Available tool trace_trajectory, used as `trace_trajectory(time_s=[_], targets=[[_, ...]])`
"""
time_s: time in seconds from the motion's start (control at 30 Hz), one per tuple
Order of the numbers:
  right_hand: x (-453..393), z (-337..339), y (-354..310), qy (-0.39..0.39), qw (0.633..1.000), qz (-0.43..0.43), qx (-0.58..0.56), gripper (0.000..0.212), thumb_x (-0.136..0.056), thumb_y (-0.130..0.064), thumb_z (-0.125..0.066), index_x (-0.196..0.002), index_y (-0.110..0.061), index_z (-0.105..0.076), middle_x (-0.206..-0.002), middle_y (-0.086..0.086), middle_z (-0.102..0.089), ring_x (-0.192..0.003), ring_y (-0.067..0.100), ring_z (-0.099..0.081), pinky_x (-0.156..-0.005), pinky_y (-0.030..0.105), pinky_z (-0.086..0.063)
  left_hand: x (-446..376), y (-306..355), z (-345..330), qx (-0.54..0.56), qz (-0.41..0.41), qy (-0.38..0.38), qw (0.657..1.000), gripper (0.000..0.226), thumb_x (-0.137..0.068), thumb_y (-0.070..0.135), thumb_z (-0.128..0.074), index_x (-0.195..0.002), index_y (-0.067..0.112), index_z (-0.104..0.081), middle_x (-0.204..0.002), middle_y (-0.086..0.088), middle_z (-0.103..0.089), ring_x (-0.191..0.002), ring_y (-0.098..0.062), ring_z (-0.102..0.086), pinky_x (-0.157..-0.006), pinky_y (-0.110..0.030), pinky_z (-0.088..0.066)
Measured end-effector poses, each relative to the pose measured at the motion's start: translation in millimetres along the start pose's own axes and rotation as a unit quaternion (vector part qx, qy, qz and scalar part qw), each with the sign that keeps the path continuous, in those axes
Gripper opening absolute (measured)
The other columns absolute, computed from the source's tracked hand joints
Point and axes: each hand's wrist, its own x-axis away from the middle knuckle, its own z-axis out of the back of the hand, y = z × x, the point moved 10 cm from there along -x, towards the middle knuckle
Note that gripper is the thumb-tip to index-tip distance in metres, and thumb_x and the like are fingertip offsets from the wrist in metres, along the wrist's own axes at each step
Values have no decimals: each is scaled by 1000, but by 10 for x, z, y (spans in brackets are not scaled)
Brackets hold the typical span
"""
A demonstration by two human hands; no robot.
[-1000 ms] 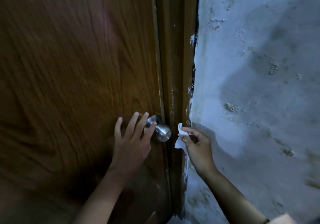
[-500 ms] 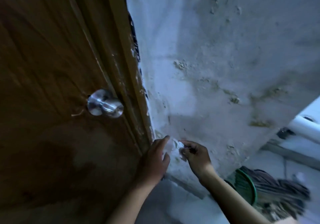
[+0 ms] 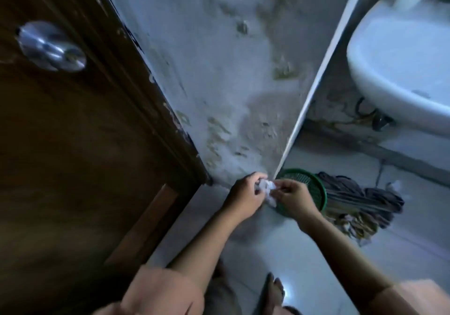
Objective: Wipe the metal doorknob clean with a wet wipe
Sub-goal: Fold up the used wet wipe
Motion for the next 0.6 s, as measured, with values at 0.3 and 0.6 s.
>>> trace_trajectory(time_s=[0.3, 0.6], targets=[[-130, 587, 956, 49, 993, -78, -67, 19, -78, 12, -58, -84, -6, -58, -68, 2, -57, -60, 11, -54, -58, 22, -47, -155, -207, -1063, 12, 79, -76, 994, 17, -79, 5, -60, -96, 6, -57, -93, -18, -66, -83, -33, -62, -68, -25, -44], [-705, 883, 1963, 122, 979, -136, -90, 10, -79, 7, -57, -81, -1, -63, -76, 10, -63, -73, 20, -59, -76, 35, -51, -694, -791, -2020, 34, 148, -112, 982, 8, -80, 9, -62, -87, 5, -65, -93, -19, -70, -83, -28, -65, -78, -36, -52]])
